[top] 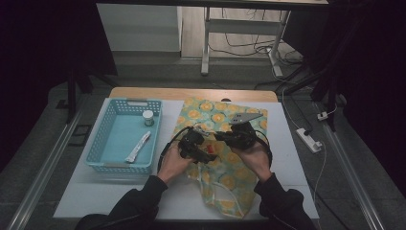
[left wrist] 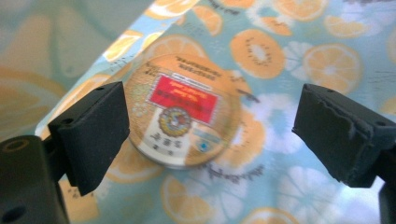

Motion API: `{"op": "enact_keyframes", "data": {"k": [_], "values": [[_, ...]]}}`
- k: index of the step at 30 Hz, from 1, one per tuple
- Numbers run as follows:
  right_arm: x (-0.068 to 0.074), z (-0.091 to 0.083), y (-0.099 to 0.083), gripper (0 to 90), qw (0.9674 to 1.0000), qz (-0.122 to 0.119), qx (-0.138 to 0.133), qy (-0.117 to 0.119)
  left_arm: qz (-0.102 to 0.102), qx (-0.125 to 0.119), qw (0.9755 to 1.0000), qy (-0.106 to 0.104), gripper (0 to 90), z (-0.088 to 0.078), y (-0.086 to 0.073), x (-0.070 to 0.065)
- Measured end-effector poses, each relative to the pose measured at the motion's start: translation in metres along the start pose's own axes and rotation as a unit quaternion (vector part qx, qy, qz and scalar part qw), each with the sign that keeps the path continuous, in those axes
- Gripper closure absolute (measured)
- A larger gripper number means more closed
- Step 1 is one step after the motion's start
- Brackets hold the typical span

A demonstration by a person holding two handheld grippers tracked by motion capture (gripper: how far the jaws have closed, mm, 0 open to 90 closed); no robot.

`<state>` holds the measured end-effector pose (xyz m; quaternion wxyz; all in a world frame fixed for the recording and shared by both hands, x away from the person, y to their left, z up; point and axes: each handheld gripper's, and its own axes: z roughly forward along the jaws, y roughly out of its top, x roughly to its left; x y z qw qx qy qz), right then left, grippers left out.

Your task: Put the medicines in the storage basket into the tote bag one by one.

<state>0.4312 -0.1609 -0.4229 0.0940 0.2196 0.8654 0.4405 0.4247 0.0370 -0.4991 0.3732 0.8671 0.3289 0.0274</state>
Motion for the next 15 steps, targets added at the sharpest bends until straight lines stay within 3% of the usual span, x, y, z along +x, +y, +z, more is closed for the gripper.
{"op": "enact_keyframes", "data": {"k": [15], "values": [[0.000,0.000,-0.001,90.0,1.0000,0.001,0.000,0.002,0.024,-0.009,0.9994,-0.024,0.1,-0.039,-0.009,-0.023]]}}
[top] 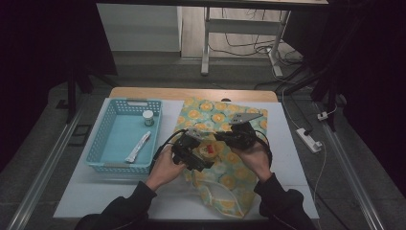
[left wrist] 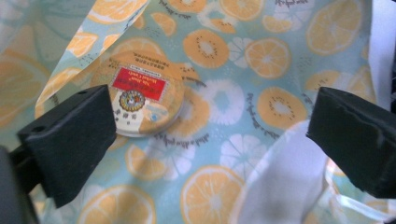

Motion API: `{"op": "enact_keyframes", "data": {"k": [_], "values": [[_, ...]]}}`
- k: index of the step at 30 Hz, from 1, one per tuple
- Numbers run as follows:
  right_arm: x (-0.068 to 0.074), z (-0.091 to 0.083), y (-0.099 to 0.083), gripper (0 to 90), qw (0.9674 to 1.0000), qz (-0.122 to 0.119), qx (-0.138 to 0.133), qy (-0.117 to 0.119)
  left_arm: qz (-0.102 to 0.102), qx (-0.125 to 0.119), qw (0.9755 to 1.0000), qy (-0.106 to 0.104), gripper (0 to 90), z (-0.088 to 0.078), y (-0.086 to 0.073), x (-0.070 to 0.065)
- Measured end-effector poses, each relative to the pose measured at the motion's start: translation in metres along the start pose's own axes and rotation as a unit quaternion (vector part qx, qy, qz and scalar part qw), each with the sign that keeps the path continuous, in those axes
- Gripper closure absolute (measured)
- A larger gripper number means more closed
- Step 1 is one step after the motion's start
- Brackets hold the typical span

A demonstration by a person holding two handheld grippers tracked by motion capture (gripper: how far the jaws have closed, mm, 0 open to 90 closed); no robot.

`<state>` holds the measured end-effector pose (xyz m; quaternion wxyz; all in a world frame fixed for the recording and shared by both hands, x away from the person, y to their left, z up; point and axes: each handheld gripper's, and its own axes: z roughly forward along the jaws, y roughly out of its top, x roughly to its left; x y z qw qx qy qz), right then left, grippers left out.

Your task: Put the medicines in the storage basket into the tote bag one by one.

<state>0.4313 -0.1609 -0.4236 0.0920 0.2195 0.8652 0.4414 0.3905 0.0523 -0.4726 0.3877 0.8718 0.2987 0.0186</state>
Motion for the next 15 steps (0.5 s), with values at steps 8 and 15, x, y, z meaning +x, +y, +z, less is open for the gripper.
{"op": "enact_keyframes", "data": {"k": [8,15], "values": [[0.000,0.000,-0.001,90.0,1.0000,-0.001,0.002,0.000,-0.007,-0.005,1.0000,-0.003,0.0,-0.016,-0.010,-0.001],[0.001,-0.001,-0.001,90.0,1.0000,-0.001,0.001,0.000,-0.017,-0.025,0.9995,-0.013,0.0,-0.032,-0.019,-0.002]]}}
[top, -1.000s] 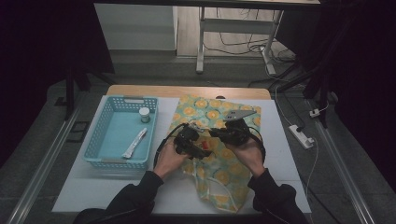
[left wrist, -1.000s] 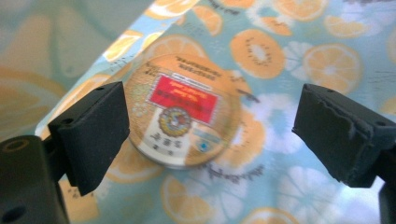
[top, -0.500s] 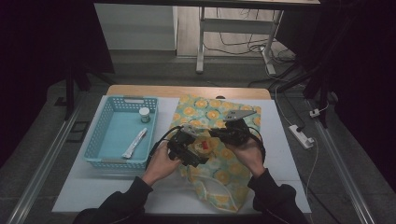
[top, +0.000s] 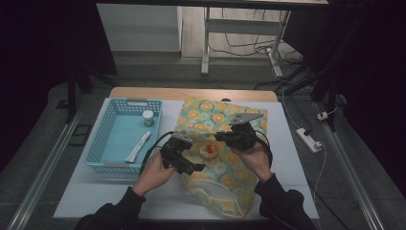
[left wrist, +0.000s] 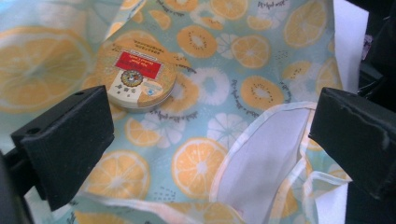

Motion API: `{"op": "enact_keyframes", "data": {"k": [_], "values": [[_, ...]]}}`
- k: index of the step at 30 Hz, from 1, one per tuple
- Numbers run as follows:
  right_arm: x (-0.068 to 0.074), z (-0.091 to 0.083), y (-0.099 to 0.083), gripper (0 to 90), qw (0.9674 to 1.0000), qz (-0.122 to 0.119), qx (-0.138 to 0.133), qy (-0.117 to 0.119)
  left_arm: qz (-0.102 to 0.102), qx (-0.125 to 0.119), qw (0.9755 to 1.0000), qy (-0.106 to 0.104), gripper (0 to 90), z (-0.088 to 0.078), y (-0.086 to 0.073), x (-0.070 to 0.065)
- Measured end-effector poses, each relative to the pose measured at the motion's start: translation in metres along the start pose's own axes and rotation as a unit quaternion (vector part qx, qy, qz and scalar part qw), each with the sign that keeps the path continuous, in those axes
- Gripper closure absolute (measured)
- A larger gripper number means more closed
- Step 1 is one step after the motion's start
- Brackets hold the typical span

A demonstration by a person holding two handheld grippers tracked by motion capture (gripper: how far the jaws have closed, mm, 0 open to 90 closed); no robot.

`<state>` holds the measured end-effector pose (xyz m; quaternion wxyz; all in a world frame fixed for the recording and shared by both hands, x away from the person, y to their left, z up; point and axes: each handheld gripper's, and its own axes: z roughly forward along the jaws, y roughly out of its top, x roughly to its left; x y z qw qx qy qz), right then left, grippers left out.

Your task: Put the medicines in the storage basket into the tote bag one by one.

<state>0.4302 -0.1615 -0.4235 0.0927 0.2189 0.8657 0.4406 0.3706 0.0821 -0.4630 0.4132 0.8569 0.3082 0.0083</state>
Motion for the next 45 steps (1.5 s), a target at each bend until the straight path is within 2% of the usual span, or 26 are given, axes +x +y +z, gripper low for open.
{"op": "enact_keyframes", "data": {"k": [4,10,14,17,21,24,26,31,33,37,40,42,45], "values": [[0.001,0.000,0.000,90.0,1.0000,0.000,0.000,0.001,-0.006,-0.012,0.9999,0.002,0.0,-0.013,-0.003,0.003],[0.001,0.001,-0.001,90.0,1.0000,-0.001,0.002,0.001,-0.006,-0.007,0.9998,0.017,0.0,-0.027,-0.006,0.011],[0.001,0.002,-0.001,90.0,1.0000,-0.001,0.003,0.002,-0.007,-0.008,0.9999,0.013,0.5,-0.036,-0.008,0.020],[0.001,0.001,-0.001,90.0,1.0000,-0.002,0.003,0.002,-0.013,-0.003,0.9996,0.023,0.7,-0.040,-0.011,0.026],[0.001,0.001,-0.001,90.0,1.0000,-0.003,0.003,0.001,-0.030,0.004,0.9993,0.022,0.0,-0.044,-0.015,0.036],[0.001,0.001,-0.001,90.0,1.0000,-0.004,0.003,0.001,-0.032,0.006,0.9990,0.030,0.0,-0.048,-0.018,0.041],[0.001,0.001,-0.001,90.0,1.0000,-0.004,0.003,0.001,-0.033,0.002,0.9989,0.034,0.0,-0.053,-0.021,0.044],[0.000,0.000,-0.001,90.0,1.0000,-0.004,0.002,0.000,-0.052,-0.017,0.9972,0.050,0.0,-0.068,-0.027,0.055],[0.000,0.000,-0.001,90.0,1.0000,-0.004,0.002,0.000,-0.057,-0.017,0.9966,0.058,0.0,-0.072,-0.029,0.059],[0.000,0.000,-0.001,90.0,1.0000,-0.004,0.002,0.000,-0.064,-0.024,0.9941,0.084,0.0,-0.083,-0.034,0.066],[0.000,0.000,-0.001,90.0,1.0000,-0.005,0.003,0.000,-0.072,-0.031,0.9908,0.110,0.0,-0.092,-0.039,0.073],[0.000,0.001,-0.001,90.0,1.0000,-0.005,0.004,0.000,-0.082,-0.041,0.9869,0.133,0.0,-0.097,-0.043,0.078],[0.000,0.001,-0.002,90.0,1.0000,-0.004,0.003,0.001,-0.108,-0.052,0.9823,0.144,0.0,-0.103,-0.049,0.087]]}}
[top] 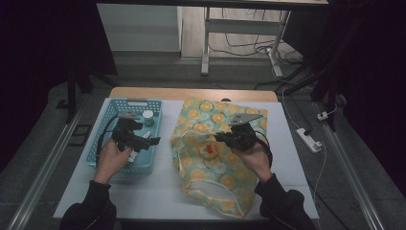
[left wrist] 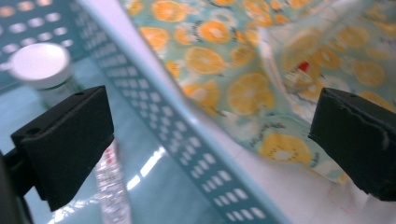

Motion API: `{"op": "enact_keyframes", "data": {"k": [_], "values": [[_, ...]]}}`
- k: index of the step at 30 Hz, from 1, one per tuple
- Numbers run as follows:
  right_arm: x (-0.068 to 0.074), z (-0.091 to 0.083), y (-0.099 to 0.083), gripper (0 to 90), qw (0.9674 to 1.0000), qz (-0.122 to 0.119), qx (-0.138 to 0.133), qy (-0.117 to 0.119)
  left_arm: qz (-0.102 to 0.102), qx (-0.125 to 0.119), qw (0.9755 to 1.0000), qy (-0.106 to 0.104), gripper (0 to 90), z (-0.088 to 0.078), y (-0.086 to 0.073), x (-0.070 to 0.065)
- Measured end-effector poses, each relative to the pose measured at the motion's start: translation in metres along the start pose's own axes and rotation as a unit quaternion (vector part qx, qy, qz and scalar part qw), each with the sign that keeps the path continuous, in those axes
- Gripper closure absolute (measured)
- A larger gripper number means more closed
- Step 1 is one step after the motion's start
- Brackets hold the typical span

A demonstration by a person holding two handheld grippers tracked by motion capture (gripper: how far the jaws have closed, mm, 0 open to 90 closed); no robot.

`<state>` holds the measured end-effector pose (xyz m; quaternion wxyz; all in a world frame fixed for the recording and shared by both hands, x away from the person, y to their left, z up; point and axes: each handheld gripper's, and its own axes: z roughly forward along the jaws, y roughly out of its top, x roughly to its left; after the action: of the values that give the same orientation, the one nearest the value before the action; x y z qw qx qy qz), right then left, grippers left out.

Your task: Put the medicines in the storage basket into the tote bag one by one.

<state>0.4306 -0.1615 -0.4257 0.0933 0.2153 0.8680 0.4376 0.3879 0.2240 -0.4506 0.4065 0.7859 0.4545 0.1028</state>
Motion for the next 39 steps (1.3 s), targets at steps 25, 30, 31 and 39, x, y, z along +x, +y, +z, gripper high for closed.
{"op": "enact_keyframes", "data": {"k": [25,30,31,39], "values": [[0.002,0.002,0.000,90.0,1.0000,-0.002,0.005,0.002,-0.014,0.120,0.9880,0.096,0.0,0.034,-0.020,0.045],[0.003,0.002,0.000,90.0,1.0000,-0.003,0.005,0.002,-0.019,0.157,0.9825,0.098,0.0,0.042,-0.022,0.047],[0.003,0.002,0.000,90.0,1.0000,-0.004,0.005,0.002,-0.020,0.166,0.9811,0.098,0.0,0.043,-0.022,0.047],[0.003,0.003,0.000,90.0,1.0000,-0.003,0.006,0.003,-0.023,0.214,0.9705,0.109,1.3,0.053,-0.023,0.046]]}}
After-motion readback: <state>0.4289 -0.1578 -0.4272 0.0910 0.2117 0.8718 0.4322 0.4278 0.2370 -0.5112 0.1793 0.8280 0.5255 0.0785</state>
